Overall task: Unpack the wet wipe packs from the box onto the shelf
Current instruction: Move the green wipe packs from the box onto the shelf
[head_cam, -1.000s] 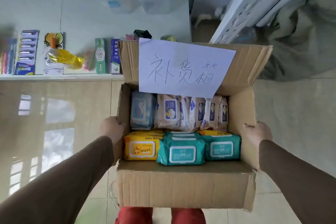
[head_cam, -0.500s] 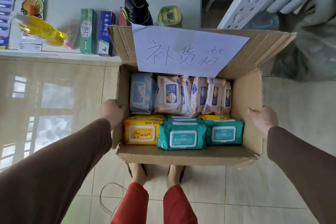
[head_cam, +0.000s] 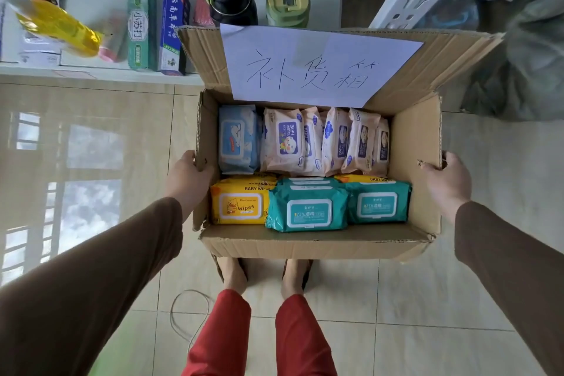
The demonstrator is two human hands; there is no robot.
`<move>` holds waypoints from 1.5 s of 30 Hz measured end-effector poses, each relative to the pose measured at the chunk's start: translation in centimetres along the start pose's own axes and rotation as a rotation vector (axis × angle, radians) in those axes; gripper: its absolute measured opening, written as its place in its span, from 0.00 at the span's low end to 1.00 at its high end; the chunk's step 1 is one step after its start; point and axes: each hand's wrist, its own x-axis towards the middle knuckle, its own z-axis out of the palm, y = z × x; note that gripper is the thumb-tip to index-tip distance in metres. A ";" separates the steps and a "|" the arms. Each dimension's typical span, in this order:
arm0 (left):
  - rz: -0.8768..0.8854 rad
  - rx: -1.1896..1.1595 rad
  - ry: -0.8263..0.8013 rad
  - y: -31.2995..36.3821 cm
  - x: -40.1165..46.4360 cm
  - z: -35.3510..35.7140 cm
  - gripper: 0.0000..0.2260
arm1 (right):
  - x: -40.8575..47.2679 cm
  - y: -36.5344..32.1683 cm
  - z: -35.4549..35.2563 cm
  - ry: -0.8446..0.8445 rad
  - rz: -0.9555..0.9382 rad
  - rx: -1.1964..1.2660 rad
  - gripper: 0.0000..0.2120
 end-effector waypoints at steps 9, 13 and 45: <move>0.633 0.260 -0.005 2.9 -7.0 3.3 0.27 | -8.1 -1.4 1.5 -0.107 -0.642 -0.272 0.26; 0.643 0.491 -0.300 5.9 -8.4 6.7 0.31 | -6.6 0.4 2.4 -0.351 -0.658 -0.769 0.36; 0.409 0.416 -0.543 5.8 -9.0 1.2 0.22 | -6.9 -2.1 -4.3 -0.653 -0.395 -0.653 0.24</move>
